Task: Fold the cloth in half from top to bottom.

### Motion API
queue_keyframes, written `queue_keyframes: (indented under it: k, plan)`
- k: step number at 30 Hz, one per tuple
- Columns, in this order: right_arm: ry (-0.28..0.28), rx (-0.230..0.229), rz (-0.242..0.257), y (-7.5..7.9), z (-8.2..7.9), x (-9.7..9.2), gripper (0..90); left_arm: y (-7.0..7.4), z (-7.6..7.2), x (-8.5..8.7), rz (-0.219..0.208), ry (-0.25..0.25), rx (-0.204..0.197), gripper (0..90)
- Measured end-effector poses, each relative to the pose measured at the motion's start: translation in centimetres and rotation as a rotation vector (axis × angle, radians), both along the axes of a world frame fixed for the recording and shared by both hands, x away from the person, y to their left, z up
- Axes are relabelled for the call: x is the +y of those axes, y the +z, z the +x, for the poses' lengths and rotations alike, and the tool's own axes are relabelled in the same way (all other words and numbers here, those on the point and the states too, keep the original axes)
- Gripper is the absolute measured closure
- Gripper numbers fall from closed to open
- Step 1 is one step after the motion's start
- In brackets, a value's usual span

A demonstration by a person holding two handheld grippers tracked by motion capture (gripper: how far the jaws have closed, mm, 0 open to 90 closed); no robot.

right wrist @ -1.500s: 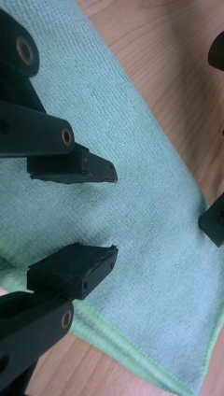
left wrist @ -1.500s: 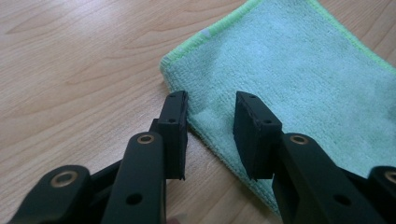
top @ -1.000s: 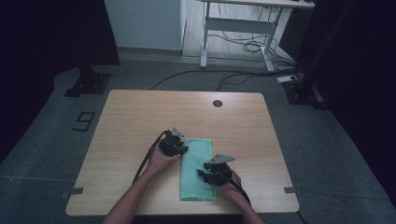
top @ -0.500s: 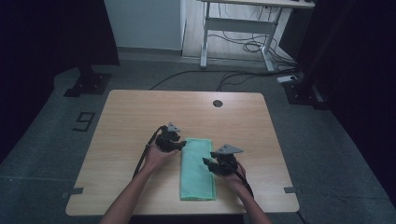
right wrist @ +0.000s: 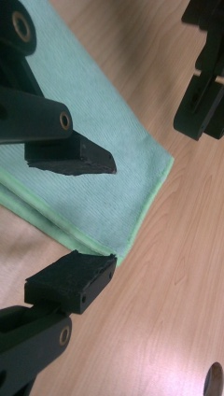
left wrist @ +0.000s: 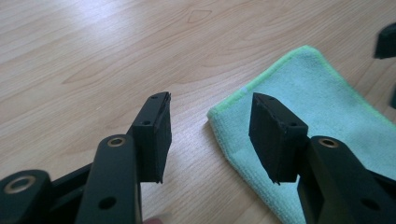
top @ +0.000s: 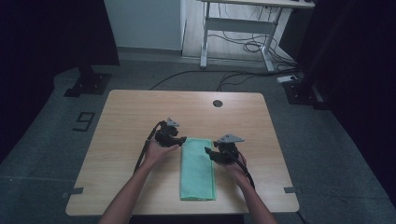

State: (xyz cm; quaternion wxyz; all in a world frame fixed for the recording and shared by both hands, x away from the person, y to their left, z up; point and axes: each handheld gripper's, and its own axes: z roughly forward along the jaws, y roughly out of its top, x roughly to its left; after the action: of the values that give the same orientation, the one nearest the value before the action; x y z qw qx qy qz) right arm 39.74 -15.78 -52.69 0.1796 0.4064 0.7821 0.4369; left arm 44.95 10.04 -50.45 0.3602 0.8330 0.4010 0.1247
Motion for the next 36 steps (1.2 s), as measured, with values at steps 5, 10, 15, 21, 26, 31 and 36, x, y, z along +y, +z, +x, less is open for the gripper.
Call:
queue_keyframes:
  k: [5, 10, 15, 21, 26, 31, 36]
  plan:
    - [-0.015, 0.017, 0.019, -0.4, 1.5, 0.0, 48.3, -0.4, 0.6, 0.1, -0.025, 0.009, 0.017, 48.8]
    - [-0.027, 0.028, 0.025, -0.6, 2.7, -0.2, 48.4, -1.1, 1.1, 0.2, -0.033, 0.02, 0.031, 49.3]
    - [-0.034, 0.034, 0.031, -0.8, 3.3, -0.5, 48.4, -1.3, 1.4, -0.1, -0.043, 0.021, 0.037, 49.3]
    - [-0.059, 0.064, 0.03, -1.5, 4.1, -0.7, 48.6, -1.9, 1.9, -0.9, -0.035, 0.016, 0.064, 50.1]
    - [-0.065, 0.067, 0.025, -1.5, 4.9, -0.2, 51.1, -2.5, 2.1, -1.4, 0.025, 0.012, 0.075, 52.0]
    - [-0.059, 0.061, -0.008, -2.1, 5.1, 0.4, 51.5, -2.6, 2.2, -1.1, 0.012, 0.016, 0.085, 53.0]
    - [-0.066, 0.064, -0.02, -2.5, 5.3, 0.6, 58.1, -2.7, 2.1, -1.0, 0.008, 0.003, 0.091, 55.9]
